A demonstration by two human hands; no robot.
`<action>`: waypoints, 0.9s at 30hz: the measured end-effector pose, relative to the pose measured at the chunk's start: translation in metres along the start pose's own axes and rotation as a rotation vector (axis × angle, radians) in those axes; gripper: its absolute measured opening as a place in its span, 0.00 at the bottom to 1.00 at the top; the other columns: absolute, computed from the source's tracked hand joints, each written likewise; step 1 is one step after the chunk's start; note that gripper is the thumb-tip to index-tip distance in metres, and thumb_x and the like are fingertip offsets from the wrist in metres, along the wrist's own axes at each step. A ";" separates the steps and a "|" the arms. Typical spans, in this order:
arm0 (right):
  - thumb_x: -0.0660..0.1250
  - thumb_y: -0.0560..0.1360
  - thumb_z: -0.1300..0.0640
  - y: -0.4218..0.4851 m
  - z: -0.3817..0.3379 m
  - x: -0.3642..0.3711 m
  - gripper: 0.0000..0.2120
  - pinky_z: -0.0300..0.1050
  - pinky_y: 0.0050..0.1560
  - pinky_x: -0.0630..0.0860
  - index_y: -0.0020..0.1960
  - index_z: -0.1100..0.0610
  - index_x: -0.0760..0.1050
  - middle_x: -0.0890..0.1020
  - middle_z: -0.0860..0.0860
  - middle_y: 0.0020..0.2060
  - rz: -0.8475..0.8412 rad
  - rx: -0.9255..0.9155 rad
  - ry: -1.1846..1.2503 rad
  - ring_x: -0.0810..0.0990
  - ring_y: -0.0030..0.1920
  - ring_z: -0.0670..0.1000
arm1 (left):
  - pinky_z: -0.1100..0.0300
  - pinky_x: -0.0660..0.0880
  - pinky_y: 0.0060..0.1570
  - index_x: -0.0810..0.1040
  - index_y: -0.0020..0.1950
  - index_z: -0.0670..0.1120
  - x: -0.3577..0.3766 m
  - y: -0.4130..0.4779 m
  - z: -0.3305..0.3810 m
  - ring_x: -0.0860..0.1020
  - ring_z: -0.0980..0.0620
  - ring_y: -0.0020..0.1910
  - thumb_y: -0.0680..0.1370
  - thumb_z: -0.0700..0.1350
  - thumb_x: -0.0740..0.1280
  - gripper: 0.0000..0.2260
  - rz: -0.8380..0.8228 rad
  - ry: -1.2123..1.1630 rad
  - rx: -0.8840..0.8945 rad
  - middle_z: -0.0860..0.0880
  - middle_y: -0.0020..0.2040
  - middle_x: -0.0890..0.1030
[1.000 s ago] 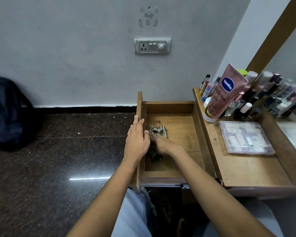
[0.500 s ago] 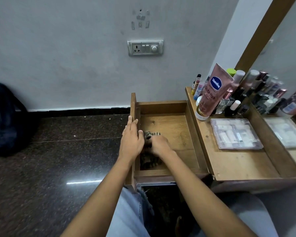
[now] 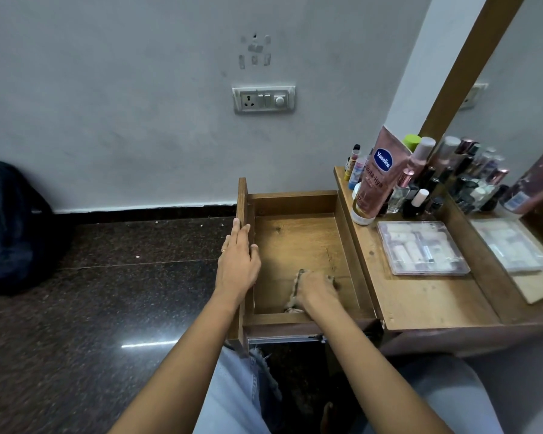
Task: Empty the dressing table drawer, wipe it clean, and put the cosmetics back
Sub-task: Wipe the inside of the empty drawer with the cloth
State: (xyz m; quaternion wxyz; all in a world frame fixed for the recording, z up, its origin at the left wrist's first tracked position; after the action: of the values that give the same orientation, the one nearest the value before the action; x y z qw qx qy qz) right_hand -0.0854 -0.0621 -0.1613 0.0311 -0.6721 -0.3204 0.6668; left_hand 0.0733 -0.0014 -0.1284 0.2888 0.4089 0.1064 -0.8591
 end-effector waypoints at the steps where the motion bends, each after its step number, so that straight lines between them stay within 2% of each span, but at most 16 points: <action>1: 0.60 0.79 0.63 0.003 0.009 -0.002 0.13 0.48 0.57 0.78 0.62 0.65 0.74 0.79 0.58 0.59 0.001 0.005 -0.023 0.79 0.58 0.56 | 0.48 0.55 0.74 0.60 0.77 0.46 0.000 0.000 0.000 0.57 0.45 0.77 0.82 0.46 0.55 0.22 0.001 0.001 0.001 0.50 0.80 0.50; 4: 0.56 0.80 0.63 0.010 0.030 -0.012 0.14 0.43 0.58 0.76 0.61 0.66 0.74 0.78 0.59 0.59 -0.065 0.035 -0.050 0.78 0.59 0.56 | 0.47 0.57 0.74 0.60 0.77 0.47 0.001 0.001 -0.002 0.58 0.45 0.77 0.82 0.47 0.55 0.22 0.001 -0.006 -0.008 0.51 0.80 0.50; 6: 0.54 0.81 0.59 0.024 0.038 -0.011 0.17 0.44 0.60 0.72 0.65 0.66 0.72 0.75 0.61 0.64 -0.147 0.033 -0.033 0.75 0.63 0.57 | 0.47 0.57 0.74 0.61 0.76 0.47 0.001 0.000 -0.002 0.60 0.45 0.76 0.82 0.48 0.56 0.22 0.005 -0.021 -0.004 0.51 0.80 0.50; 8: 0.49 0.83 0.54 0.040 0.034 -0.013 0.23 0.45 0.68 0.65 0.72 0.66 0.63 0.66 0.62 0.72 -0.200 -0.007 -0.031 0.67 0.71 0.58 | 0.48 0.57 0.75 0.61 0.76 0.47 0.000 -0.001 -0.001 0.60 0.46 0.76 0.82 0.47 0.56 0.22 0.014 -0.037 0.008 0.51 0.80 0.51; 10: 0.49 0.83 0.52 0.057 0.030 -0.016 0.28 0.49 0.73 0.56 0.77 0.65 0.50 0.52 0.60 0.77 -0.204 -0.007 0.012 0.55 0.76 0.59 | 0.49 0.55 0.75 0.61 0.76 0.46 -0.001 -0.002 0.000 0.58 0.47 0.76 0.82 0.46 0.56 0.21 0.021 -0.046 0.022 0.50 0.80 0.51; 12: 0.53 0.82 0.52 0.076 0.023 -0.025 0.33 0.53 0.75 0.46 0.78 0.61 0.39 0.39 0.56 0.77 -0.095 0.007 0.093 0.42 0.77 0.59 | 0.50 0.54 0.75 0.61 0.76 0.46 -0.002 -0.002 0.001 0.57 0.48 0.77 0.82 0.46 0.56 0.21 0.026 -0.051 0.021 0.50 0.79 0.51; 13: 0.55 0.81 0.53 0.086 0.018 -0.029 0.35 0.53 0.75 0.43 0.78 0.61 0.38 0.38 0.55 0.77 -0.035 0.020 0.141 0.38 0.77 0.58 | 0.49 0.55 0.75 0.61 0.76 0.46 -0.002 -0.002 0.000 0.57 0.47 0.77 0.82 0.46 0.56 0.22 0.028 -0.051 0.011 0.50 0.80 0.51; 16: 0.60 0.78 0.54 0.107 -0.001 -0.040 0.38 0.51 0.75 0.41 0.78 0.60 0.41 0.42 0.55 0.78 0.073 0.014 0.194 0.39 0.77 0.57 | 0.49 0.56 0.74 0.60 0.77 0.48 0.000 -0.001 -0.002 0.56 0.47 0.77 0.82 0.47 0.56 0.22 0.030 -0.050 -0.012 0.52 0.80 0.51; 21: 0.63 0.76 0.52 0.121 -0.029 -0.037 0.39 0.50 0.76 0.45 0.78 0.60 0.44 0.47 0.55 0.78 0.125 0.008 0.202 0.44 0.77 0.58 | 0.50 0.56 0.73 0.60 0.77 0.49 0.001 0.001 -0.002 0.56 0.47 0.77 0.83 0.48 0.56 0.22 0.039 -0.048 -0.038 0.53 0.80 0.50; 24: 0.64 0.76 0.53 0.119 -0.048 -0.032 0.38 0.50 0.76 0.48 0.78 0.59 0.48 0.52 0.53 0.78 0.159 -0.096 0.166 0.48 0.77 0.57 | 0.49 0.57 0.74 0.61 0.76 0.49 0.001 0.001 -0.001 0.56 0.47 0.77 0.83 0.48 0.56 0.21 0.044 -0.055 -0.030 0.53 0.80 0.50; 27: 0.64 0.75 0.61 0.118 -0.069 -0.027 0.39 0.49 0.76 0.47 0.79 0.58 0.47 0.50 0.53 0.78 0.133 -0.216 0.156 0.48 0.77 0.57 | 0.49 0.57 0.74 0.61 0.76 0.48 0.000 0.001 -0.001 0.57 0.47 0.77 0.83 0.47 0.56 0.21 0.045 -0.060 -0.019 0.52 0.80 0.50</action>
State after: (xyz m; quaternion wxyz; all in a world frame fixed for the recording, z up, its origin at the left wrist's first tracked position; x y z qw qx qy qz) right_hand 0.0264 -0.1421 -0.1854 -0.0608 -0.7412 -0.3416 0.5747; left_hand 0.0743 -0.0019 -0.1293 0.3150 0.3826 0.0967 -0.8632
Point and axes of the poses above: each hand's wrist, its own y-axis towards the middle knuckle, its own x-axis out of the palm, z = x × y, the point moved 7 cm from there along y, towards the middle knuckle
